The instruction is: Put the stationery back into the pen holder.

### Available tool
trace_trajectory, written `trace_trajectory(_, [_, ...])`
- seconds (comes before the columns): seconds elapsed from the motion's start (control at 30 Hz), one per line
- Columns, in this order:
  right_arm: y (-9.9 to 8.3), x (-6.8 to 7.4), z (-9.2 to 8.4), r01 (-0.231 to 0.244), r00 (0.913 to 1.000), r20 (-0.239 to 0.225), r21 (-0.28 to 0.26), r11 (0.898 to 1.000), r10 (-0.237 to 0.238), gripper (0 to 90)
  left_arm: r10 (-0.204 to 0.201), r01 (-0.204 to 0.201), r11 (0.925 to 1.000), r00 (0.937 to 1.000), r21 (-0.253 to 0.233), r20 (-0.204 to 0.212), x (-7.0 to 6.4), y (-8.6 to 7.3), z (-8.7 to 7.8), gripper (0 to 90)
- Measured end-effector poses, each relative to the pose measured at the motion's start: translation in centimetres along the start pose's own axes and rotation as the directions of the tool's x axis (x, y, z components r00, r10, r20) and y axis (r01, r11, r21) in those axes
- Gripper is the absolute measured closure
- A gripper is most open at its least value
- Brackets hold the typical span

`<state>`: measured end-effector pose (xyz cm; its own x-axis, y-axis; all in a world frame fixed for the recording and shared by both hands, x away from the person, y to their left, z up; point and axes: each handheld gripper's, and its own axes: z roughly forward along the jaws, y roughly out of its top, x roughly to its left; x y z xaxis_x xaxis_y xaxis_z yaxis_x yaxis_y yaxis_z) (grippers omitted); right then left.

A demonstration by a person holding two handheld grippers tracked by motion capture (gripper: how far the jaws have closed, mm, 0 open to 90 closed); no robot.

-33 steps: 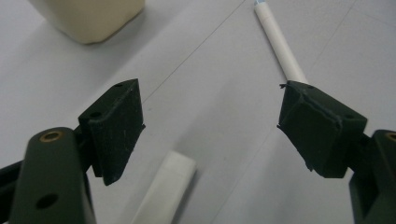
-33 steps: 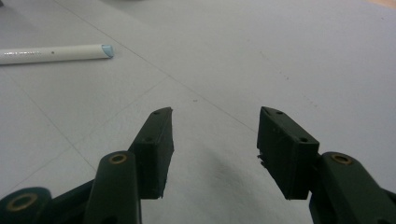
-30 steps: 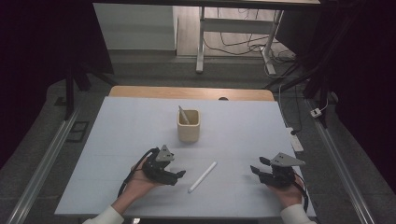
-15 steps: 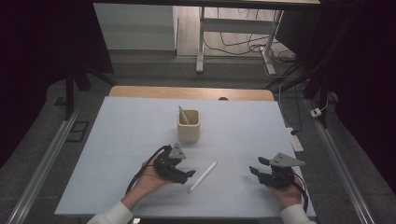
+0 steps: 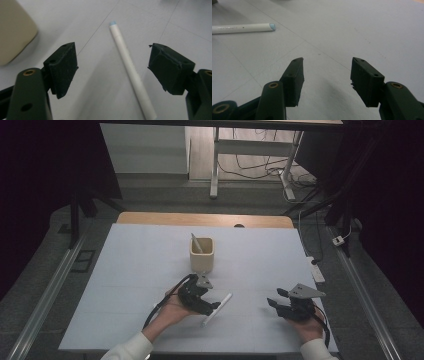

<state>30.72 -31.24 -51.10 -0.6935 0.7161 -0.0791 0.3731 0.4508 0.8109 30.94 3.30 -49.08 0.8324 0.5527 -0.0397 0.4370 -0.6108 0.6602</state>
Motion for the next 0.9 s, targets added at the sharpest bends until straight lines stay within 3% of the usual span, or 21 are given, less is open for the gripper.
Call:
trace_trajectory(0.2, [-0.1,-0.2,0.1,-0.007,1.0000,0.005,0.011,1.000,0.007,43.8,0.036,-0.036,0.9989,0.9993,0.030,-0.005,-0.9,1.0,1.3,25.2])
trace_trajectory(0.6, [-0.1,-0.2,0.1,-0.009,0.9999,0.008,0.017,1.000,0.008,43.8,0.033,-0.034,0.9973,0.9994,0.066,0.005,-1.0,1.5,2.9,27.4])
trace_trajectory(0.9, [-0.1,-0.3,0.1,-0.010,0.9998,0.014,0.022,1.000,0.010,43.8,0.037,-0.038,0.9947,0.9992,0.095,0.018,-1.2,1.8,3.9,35.8])
